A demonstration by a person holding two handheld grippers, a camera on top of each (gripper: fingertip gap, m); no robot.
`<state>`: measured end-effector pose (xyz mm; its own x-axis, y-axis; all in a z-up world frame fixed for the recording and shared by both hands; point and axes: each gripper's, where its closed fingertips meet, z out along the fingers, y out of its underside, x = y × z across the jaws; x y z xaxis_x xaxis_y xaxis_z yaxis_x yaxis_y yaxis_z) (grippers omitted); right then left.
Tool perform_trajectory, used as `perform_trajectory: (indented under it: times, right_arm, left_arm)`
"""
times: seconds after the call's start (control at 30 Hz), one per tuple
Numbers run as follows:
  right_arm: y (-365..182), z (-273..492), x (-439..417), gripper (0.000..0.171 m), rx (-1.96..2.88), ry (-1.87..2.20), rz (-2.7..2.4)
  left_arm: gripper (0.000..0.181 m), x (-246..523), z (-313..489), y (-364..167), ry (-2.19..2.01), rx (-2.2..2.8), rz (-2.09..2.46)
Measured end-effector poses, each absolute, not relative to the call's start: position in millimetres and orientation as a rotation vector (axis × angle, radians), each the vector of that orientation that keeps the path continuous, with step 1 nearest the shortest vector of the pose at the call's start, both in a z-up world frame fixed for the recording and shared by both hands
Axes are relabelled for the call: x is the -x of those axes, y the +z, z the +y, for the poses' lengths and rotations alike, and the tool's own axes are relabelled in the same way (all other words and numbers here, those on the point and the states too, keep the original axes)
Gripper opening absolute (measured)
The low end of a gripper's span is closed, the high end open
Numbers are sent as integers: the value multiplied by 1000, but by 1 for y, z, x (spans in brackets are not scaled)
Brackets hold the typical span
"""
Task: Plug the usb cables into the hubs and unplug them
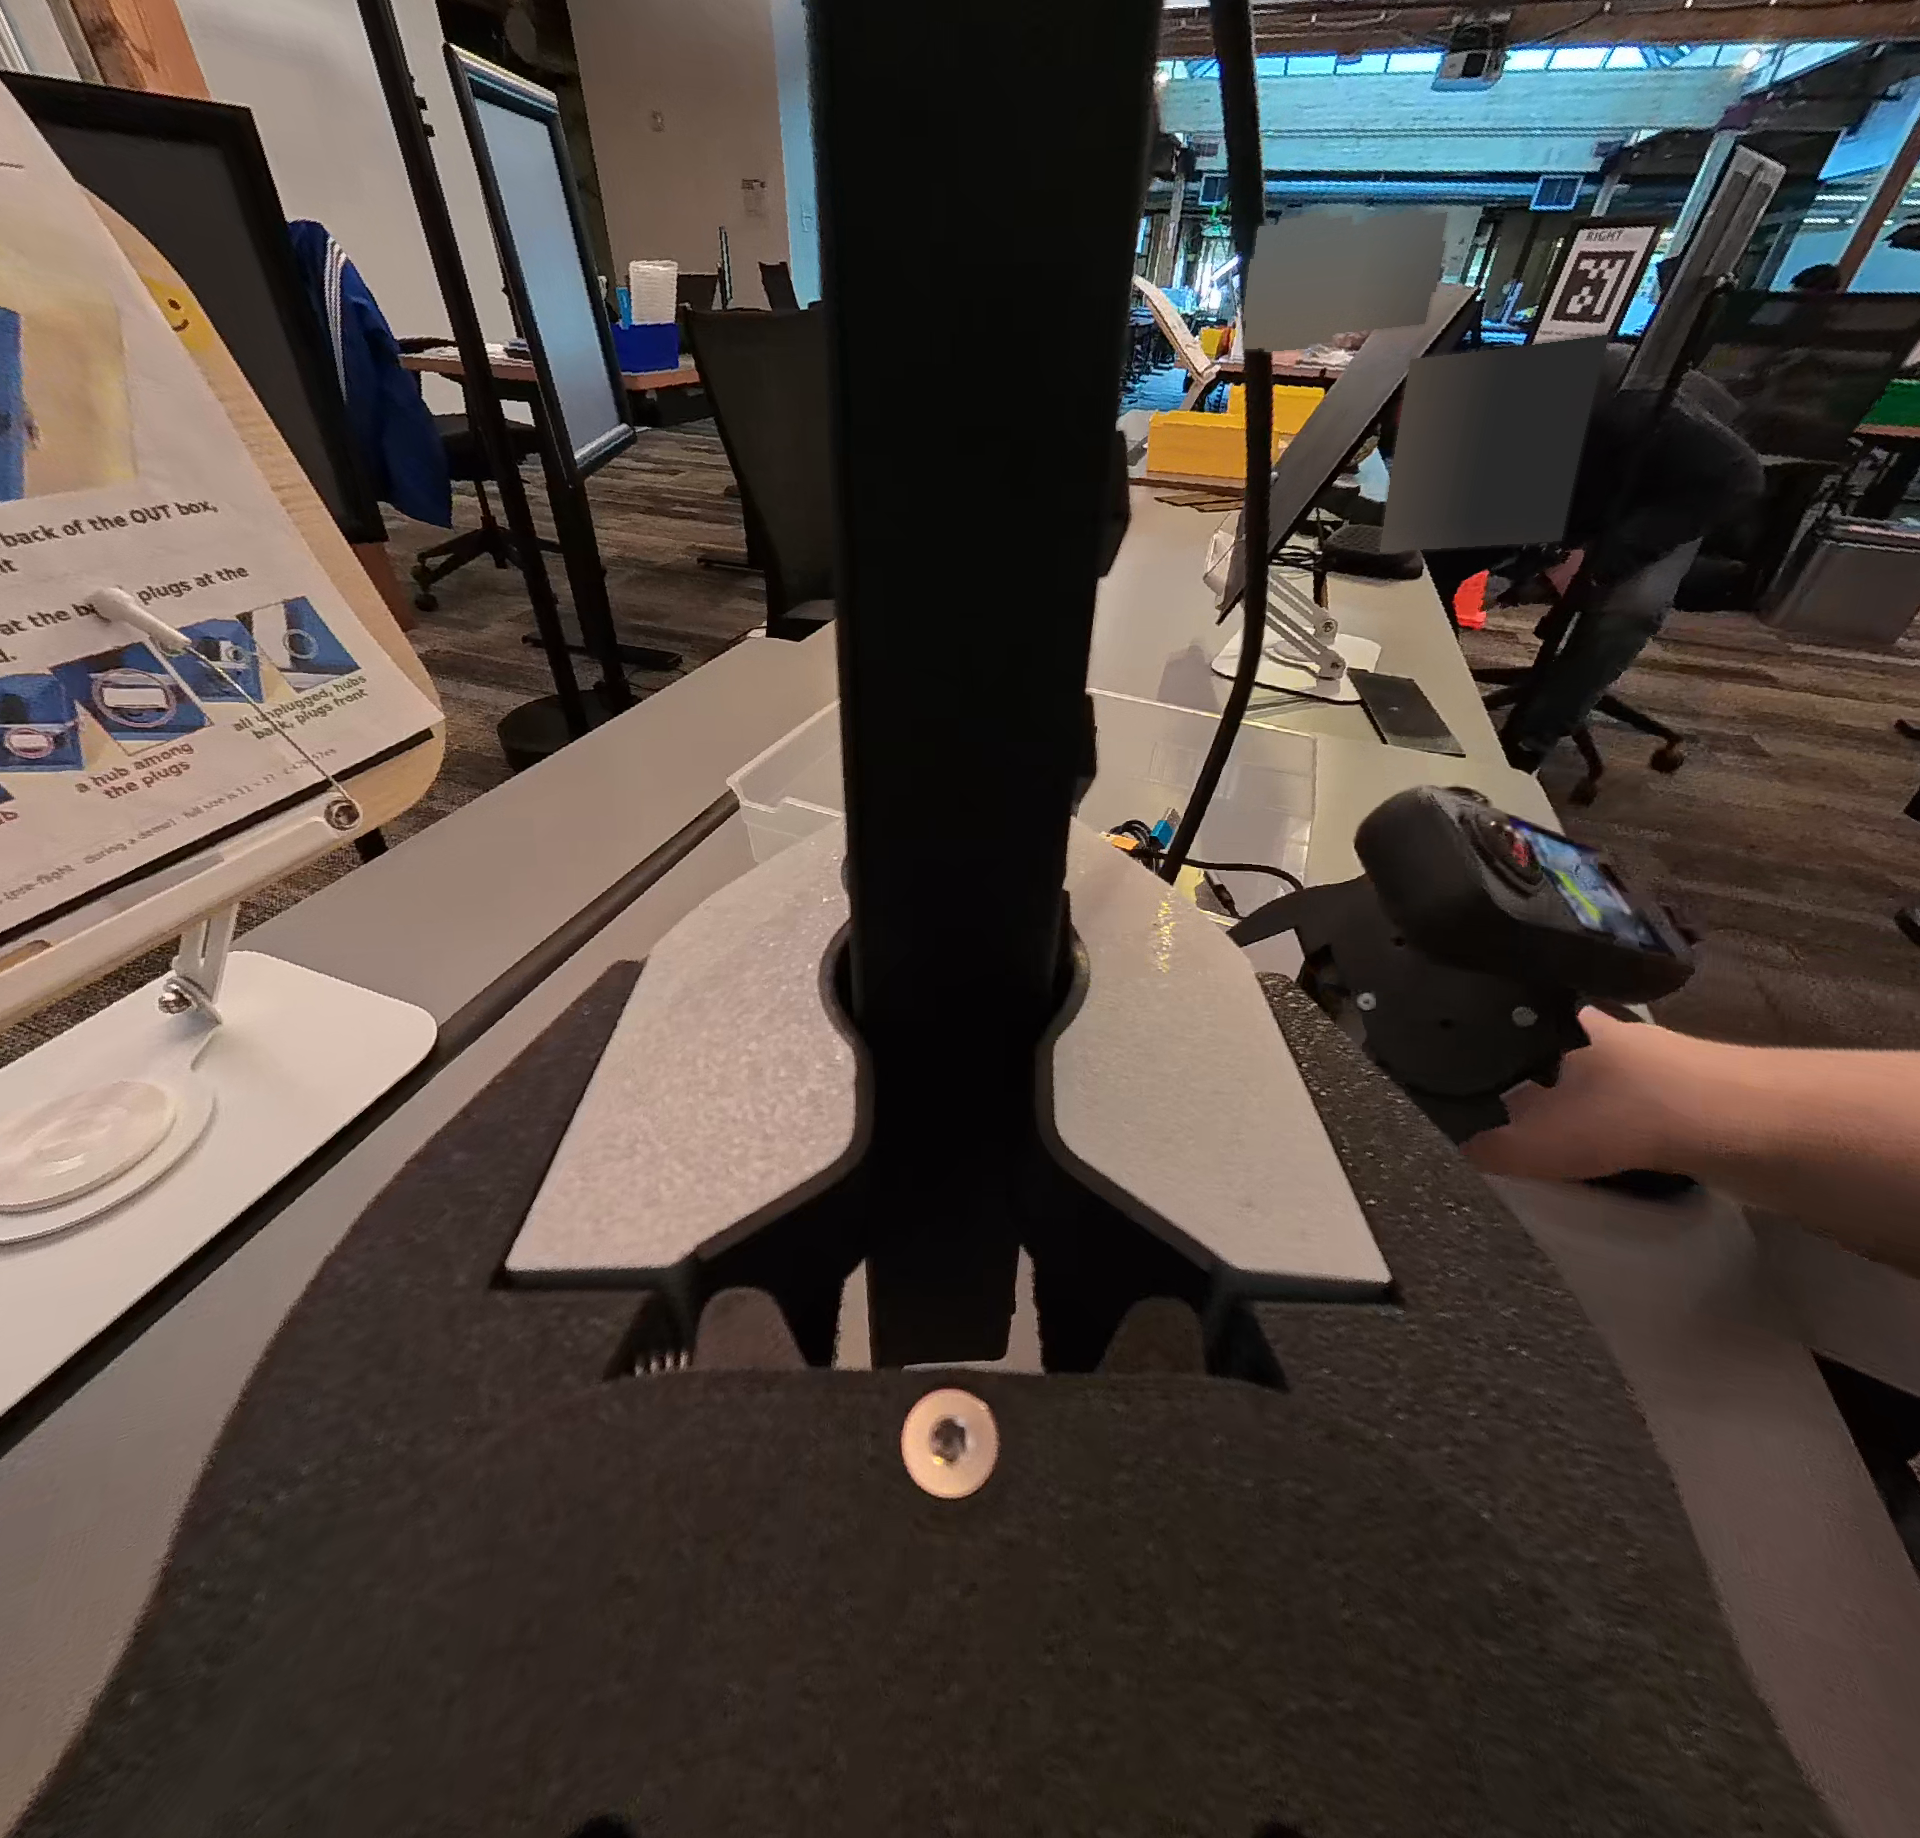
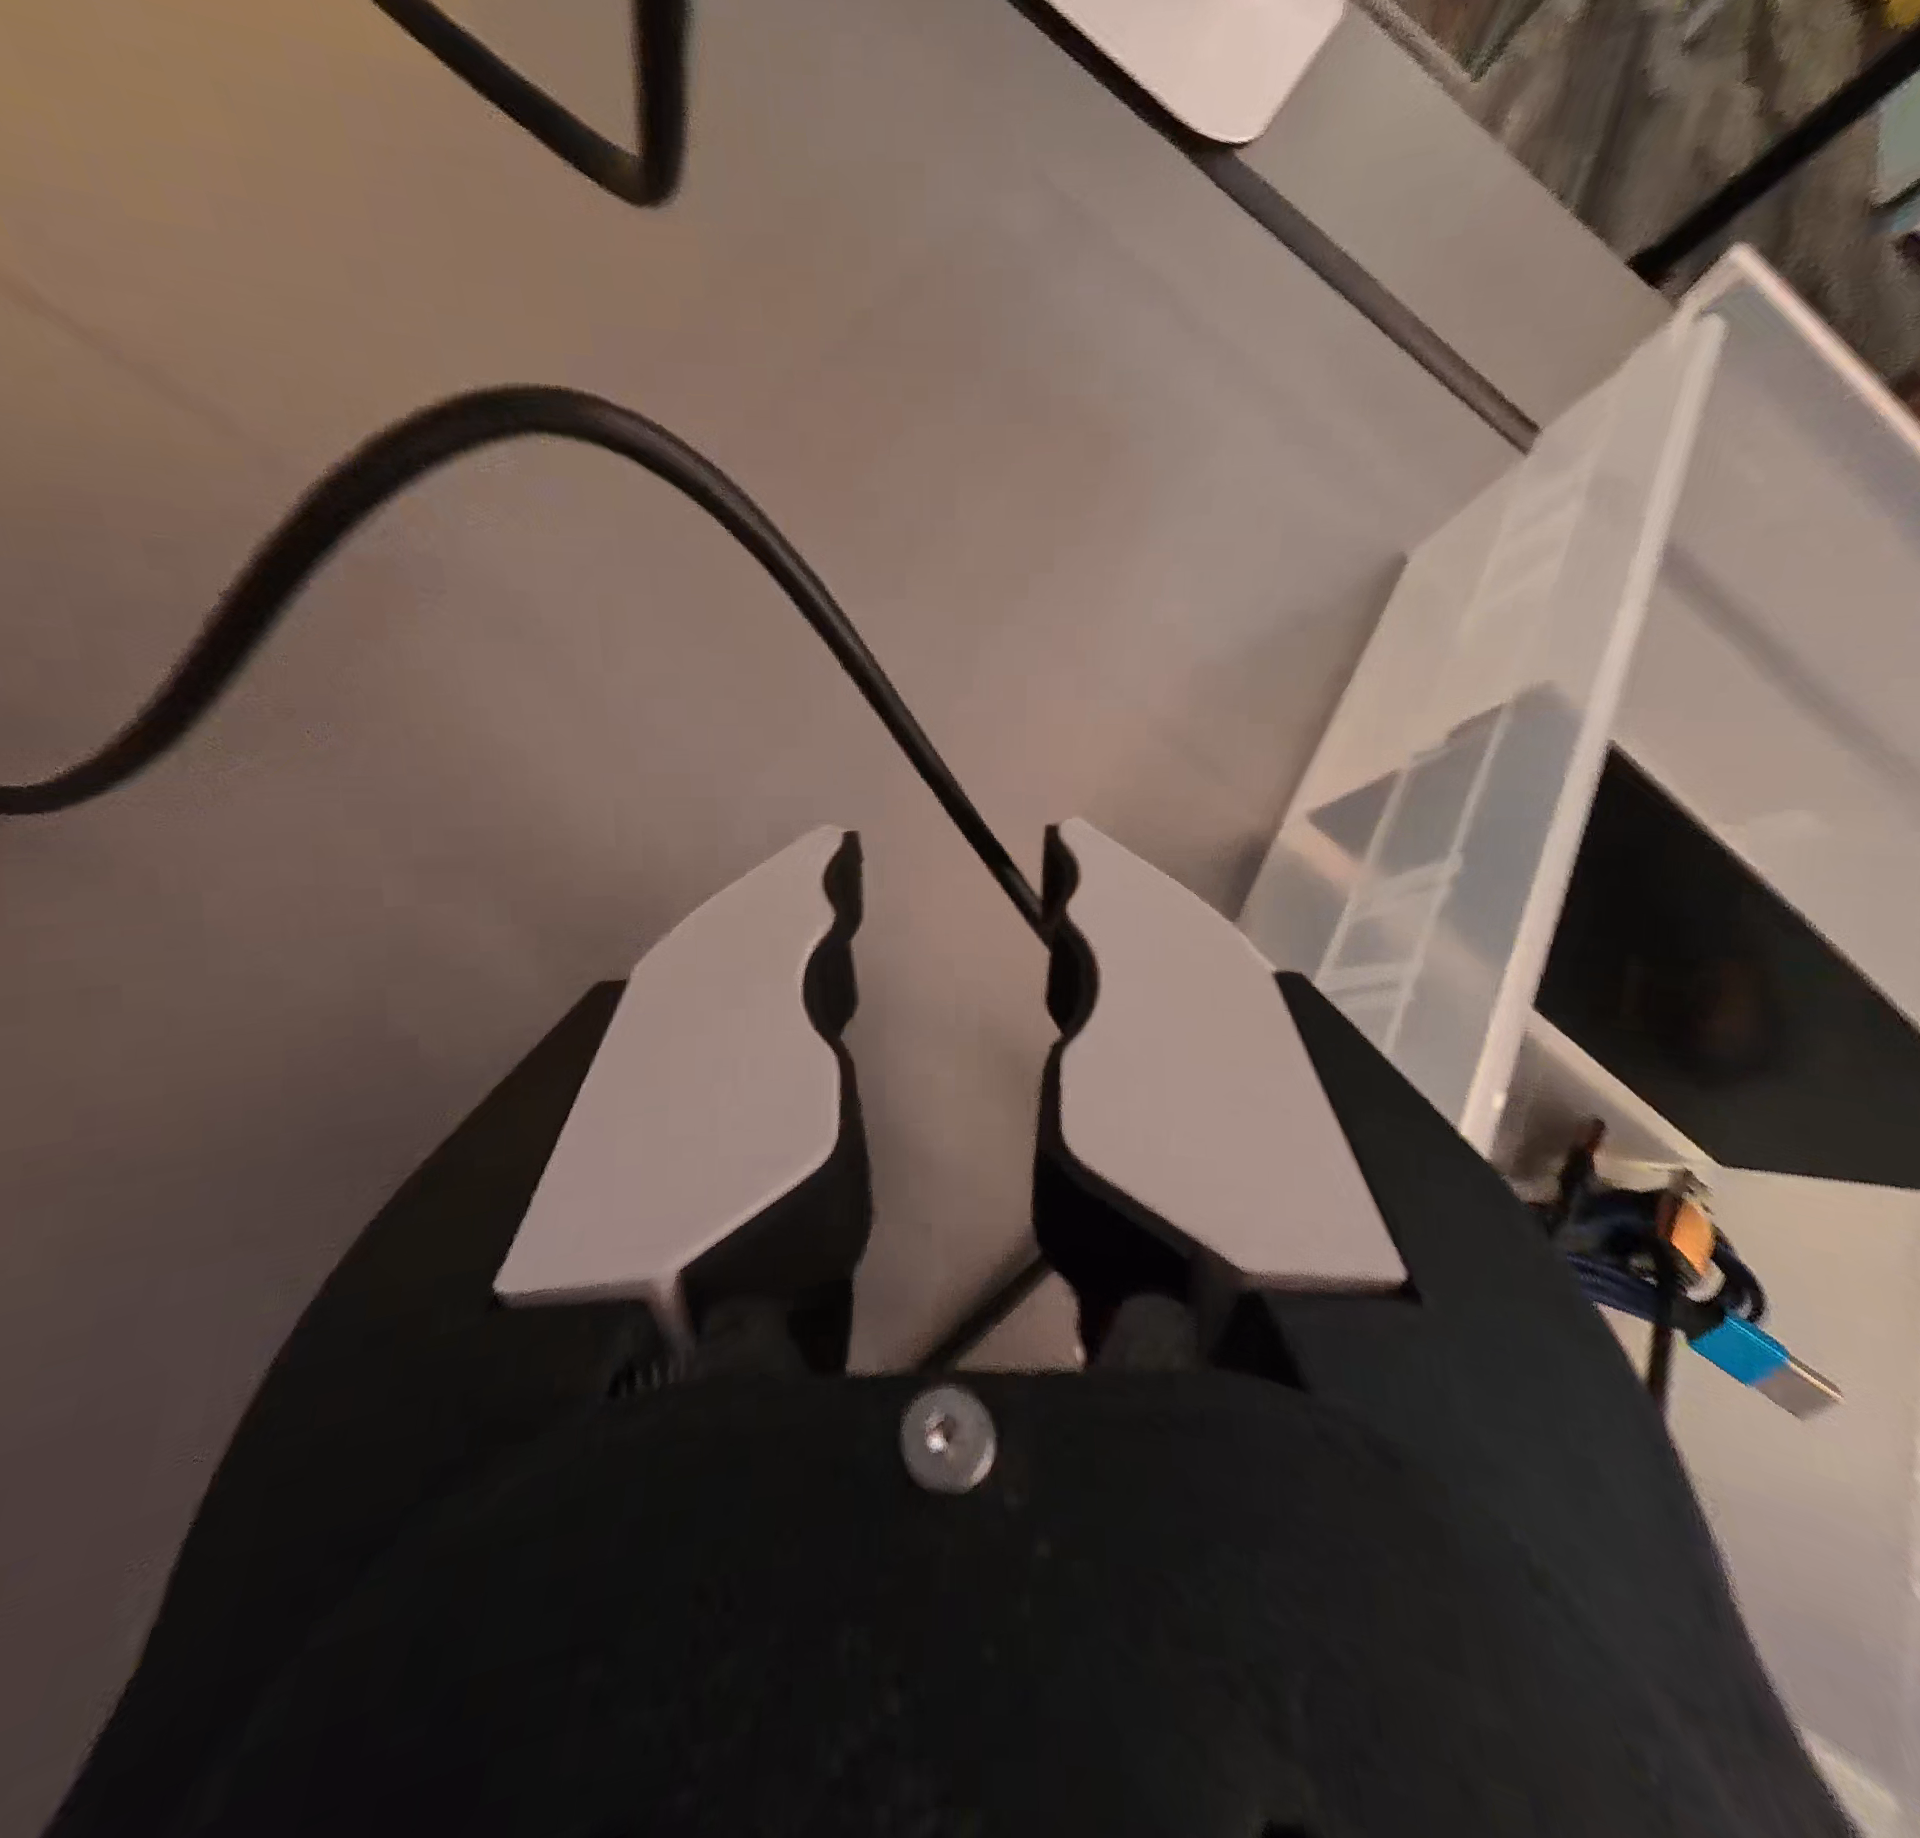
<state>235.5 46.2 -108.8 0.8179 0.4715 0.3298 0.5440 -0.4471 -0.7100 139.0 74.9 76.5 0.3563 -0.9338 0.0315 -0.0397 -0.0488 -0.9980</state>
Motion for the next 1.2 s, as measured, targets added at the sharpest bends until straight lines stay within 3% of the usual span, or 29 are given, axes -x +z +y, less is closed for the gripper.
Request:
perform_trajectory:
  times: [0.17, 0.37, 0.57, 1.0, 1.2]
  right_arm:
    - [-115, 54, -242, 13, 2113, -184, -706]
    - [-99, 48, -238, 6, 2032, -112, -718]
    - [-18, 42, -239, 5, 1923, 108, -697]
    - [186, 104, -298, 5, 1676, -301, -767]
    - [210, 151, -342, 5, 1671, -546, -766]
  left_arm:
    - [26, -139, 74, 77, -938, 1425, 952]
    - [26, -134, 76, 81, -940, 1424, 942]
    - [29, -124, 76, 91, -949, 1414, 917]
    - [26, -90, 46, 150, -1025, 1264, 858]
    - [26, -107, 39, 140, -1006, 1289, 934]
